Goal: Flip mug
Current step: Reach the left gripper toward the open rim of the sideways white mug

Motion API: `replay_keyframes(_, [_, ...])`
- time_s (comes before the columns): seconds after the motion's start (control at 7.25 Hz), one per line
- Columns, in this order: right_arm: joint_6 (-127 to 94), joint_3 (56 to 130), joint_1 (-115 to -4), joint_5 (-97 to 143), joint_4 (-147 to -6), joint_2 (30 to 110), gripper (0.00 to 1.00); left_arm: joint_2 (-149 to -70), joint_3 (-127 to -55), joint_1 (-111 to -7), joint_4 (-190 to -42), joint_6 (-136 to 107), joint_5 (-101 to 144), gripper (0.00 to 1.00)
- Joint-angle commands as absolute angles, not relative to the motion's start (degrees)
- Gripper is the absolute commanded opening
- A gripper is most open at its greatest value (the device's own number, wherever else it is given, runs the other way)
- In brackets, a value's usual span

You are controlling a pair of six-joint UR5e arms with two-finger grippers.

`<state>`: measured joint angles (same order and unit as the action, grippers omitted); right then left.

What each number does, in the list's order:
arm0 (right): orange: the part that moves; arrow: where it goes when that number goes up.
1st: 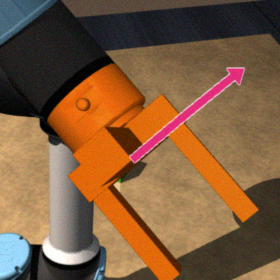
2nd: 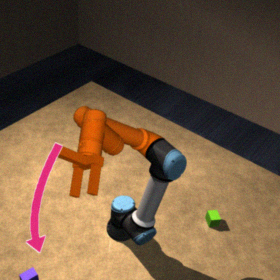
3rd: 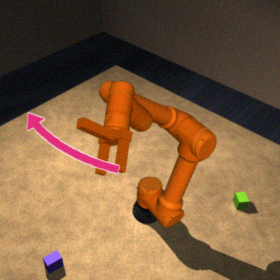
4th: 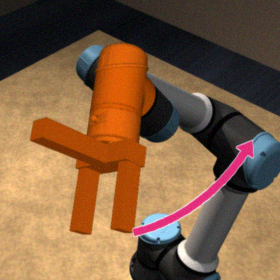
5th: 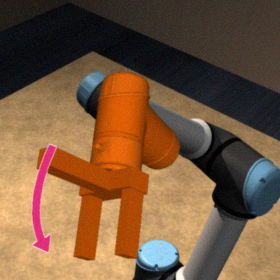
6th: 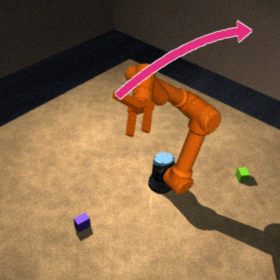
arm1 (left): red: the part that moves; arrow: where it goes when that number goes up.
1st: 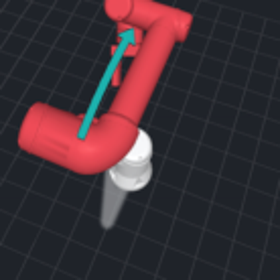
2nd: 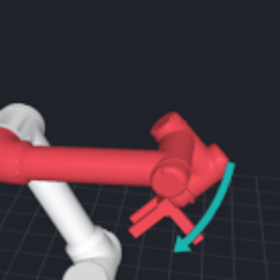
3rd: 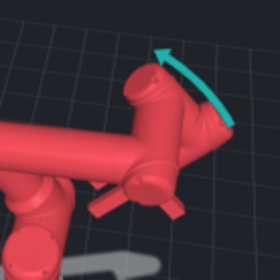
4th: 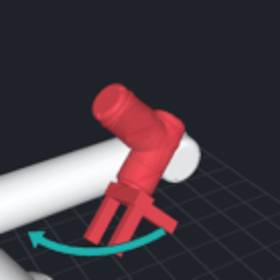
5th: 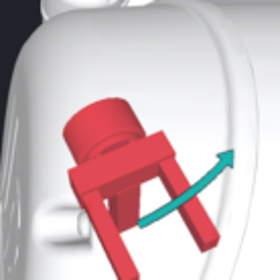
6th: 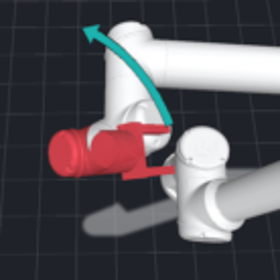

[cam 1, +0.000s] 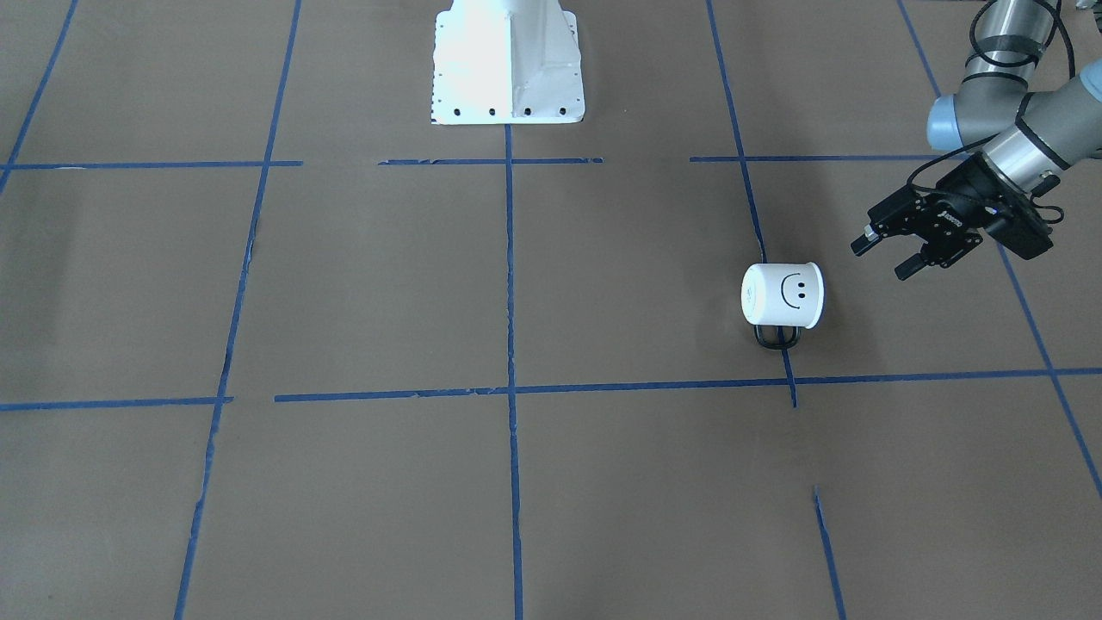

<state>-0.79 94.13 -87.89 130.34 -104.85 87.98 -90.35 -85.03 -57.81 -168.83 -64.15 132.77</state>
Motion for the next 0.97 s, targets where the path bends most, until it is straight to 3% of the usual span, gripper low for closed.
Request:
replay_keyframes(0.0, [-0.79,94.13,-87.89,130.34,-104.85,87.98,1.00,-91.84,-78.76,-57.30,-180.06,-69.76,132.63,1.00])
replay_keyframes(0.41, [-0.79,94.13,-87.89,130.34,-104.85,87.98,1.00,-94.38,-72.70,-54.76,-188.96,-78.29,122.28,1.00])
replay_keyframes(0.83, [-0.79,94.13,-87.89,130.34,-104.85,87.98,1.00,-94.75,-72.33,-47.74,-195.89,-88.49,113.03,1.00])
